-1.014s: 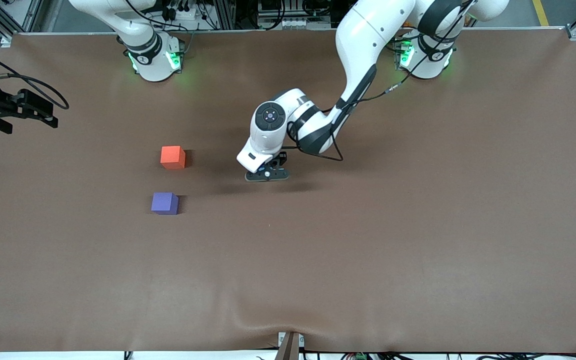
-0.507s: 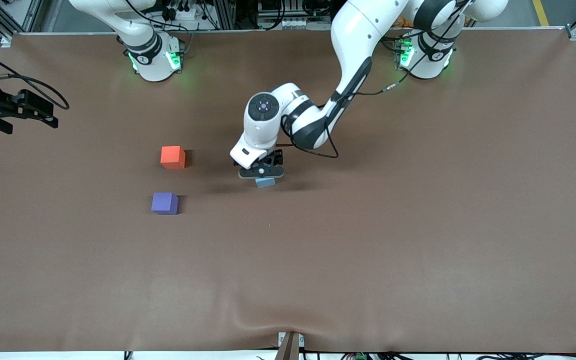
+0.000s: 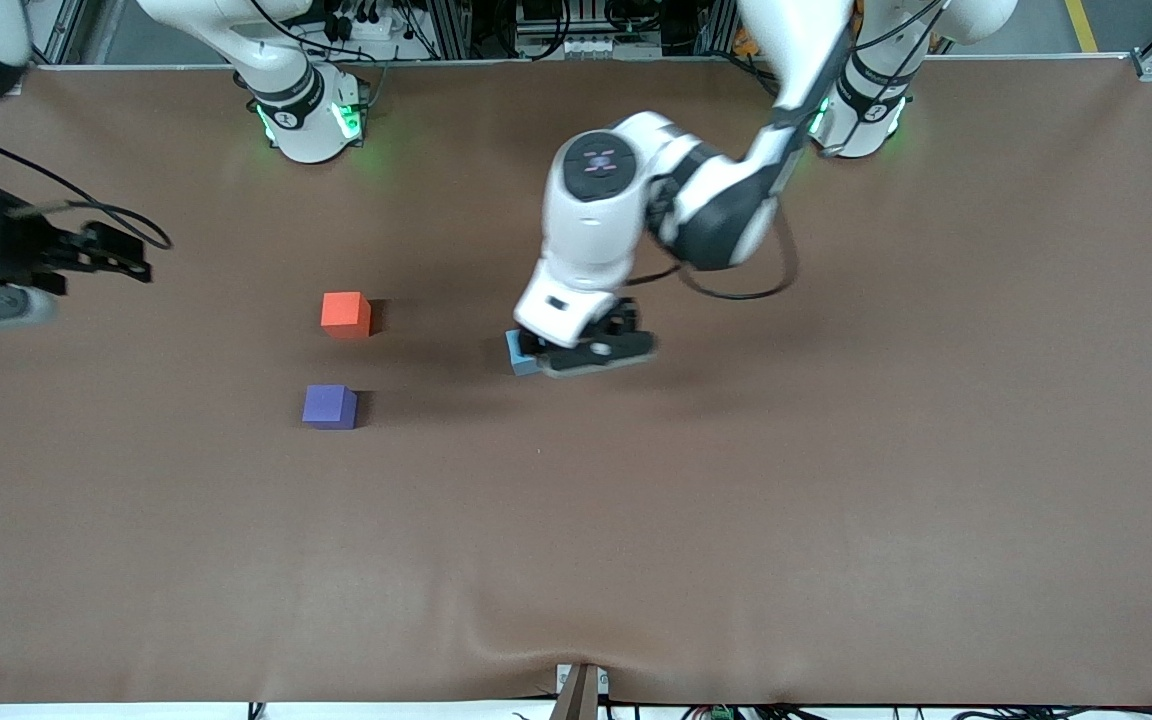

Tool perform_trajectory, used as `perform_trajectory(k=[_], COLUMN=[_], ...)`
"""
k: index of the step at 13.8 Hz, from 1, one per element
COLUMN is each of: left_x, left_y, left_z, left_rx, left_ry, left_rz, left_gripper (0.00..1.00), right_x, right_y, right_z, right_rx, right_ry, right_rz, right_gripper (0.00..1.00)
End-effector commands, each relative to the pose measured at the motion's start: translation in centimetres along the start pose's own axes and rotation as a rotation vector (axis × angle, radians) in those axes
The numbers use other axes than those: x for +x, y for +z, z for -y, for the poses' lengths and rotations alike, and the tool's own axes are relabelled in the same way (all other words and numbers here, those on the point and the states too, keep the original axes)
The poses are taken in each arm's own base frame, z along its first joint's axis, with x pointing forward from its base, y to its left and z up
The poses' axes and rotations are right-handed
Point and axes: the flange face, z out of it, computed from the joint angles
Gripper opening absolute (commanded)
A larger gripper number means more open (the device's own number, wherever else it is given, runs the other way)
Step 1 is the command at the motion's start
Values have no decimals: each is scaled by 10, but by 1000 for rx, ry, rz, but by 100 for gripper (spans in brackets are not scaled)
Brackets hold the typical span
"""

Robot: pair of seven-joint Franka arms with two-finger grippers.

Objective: Place blue block between orange and purple blocks
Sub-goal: 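Set the blue block down and open the left gripper, then grasp the blue block with the right gripper while the left gripper withdraws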

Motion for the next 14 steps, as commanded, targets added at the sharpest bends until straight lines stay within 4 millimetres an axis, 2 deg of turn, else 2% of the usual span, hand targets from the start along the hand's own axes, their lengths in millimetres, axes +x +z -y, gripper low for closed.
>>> perform_trajectory(k=[1,2,4,7,10,12,13,14], left_x=[51,70,103,127,136,133,136,137], left_y=[-37,-48,-70,-89,-119,-138,-149,-157], left_z=[64,88,143,220,302,361,388,405], left_rx=[49,51,46,44,26,16,11,11], left_ry=[-36,-39,-25,44,111,144,153,160], left_rz=[10,13,14,33,36,34,21,22], left_gripper=[100,100,100,100,100,100,100,100], right_x=[17,24,40,57,62,59,49,46], right_y=[19,35,73,138,208,251,270,288], right_z=[78,113,174,266,319,338,354,358], right_rx=[25,43,55,40,43,39,36,36], right_ry=[103,146,95,101,42,20,-9,-14], right_rz=[-21,-7,14,-21,-71,-83,-96,-107], right_gripper=[100,100,100,100,100,100,100,100])
